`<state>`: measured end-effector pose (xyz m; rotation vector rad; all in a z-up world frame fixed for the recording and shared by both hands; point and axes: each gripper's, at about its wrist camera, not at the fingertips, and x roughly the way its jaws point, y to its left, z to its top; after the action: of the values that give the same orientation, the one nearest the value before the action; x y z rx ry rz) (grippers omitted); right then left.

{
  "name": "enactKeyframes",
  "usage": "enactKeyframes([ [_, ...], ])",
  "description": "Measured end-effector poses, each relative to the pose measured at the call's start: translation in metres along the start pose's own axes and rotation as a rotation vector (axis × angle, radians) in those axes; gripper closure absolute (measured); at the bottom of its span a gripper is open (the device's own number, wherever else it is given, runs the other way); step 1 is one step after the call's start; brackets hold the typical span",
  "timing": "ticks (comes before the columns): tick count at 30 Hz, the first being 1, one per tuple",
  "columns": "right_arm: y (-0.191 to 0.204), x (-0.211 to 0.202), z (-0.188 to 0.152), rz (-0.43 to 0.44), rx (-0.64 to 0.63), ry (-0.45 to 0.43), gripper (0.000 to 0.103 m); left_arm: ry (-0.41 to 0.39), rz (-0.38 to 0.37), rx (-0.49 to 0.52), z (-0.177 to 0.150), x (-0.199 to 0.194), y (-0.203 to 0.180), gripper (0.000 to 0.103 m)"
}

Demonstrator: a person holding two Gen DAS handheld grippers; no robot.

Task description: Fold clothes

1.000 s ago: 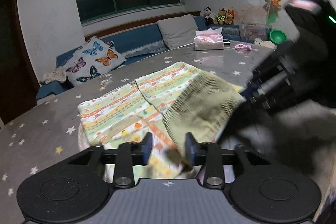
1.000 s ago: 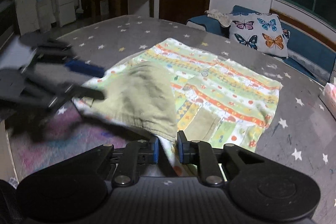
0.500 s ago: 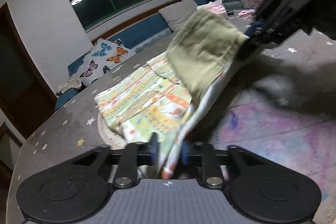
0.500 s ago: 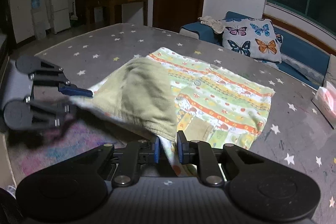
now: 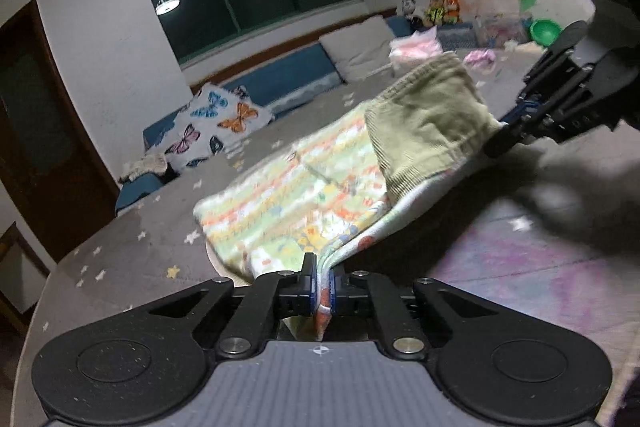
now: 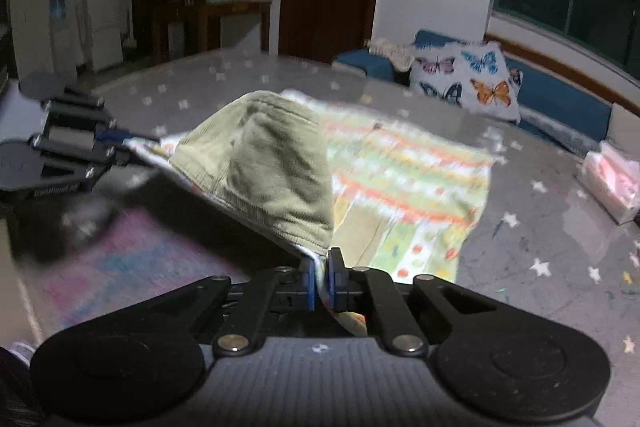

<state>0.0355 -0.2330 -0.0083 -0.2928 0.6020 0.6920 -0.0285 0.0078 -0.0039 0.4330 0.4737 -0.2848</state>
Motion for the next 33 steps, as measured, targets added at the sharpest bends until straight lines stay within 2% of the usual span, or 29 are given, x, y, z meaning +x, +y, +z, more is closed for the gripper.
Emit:
enactKeyframes([
  [7,0.019,-0.07,0.016,0.037,-0.057,-0.088,0.099,-0.018,-0.057,-0.042,0.01,-0.065,0.006,0.097],
  [11,0.018,-0.069,0.04,0.025,-0.092,-0.125,0.1,-0.013,-0.049,-0.077,0.025,-0.062,0.023,0.096],
  [15,0.004,-0.041,0.072,0.009,-0.099,-0.133,0.1,0.012,-0.044,-0.148,0.042,-0.031,0.057,0.096],
  [22,-0.025,0.046,0.118,-0.036,-0.071,-0.054,0.1,0.124,-0.027,-0.22,0.058,0.056,0.104,0.093],
  [26,-0.046,0.101,0.122,-0.062,0.012,0.009,0.1,0.214,0.014,-0.257,0.051,0.112,0.12,0.085],
  [28,-0.057,0.128,0.116,-0.078,0.076,0.046,0.098,0.253,0.045,-0.276,0.042,0.135,0.124,0.076],
  [31,-0.071,0.145,0.105,-0.102,0.138,0.074,0.097,0.295,0.119,-0.291,0.027,0.154,0.129,0.068],
  [32,-0.074,0.146,0.102,-0.106,0.152,0.076,0.096,0.293,0.136,-0.296,0.024,0.155,0.13,0.06],
  [33,-0.077,0.146,0.099,-0.107,0.164,0.077,0.096,0.282,0.145,-0.304,0.022,0.154,0.133,0.058],
])
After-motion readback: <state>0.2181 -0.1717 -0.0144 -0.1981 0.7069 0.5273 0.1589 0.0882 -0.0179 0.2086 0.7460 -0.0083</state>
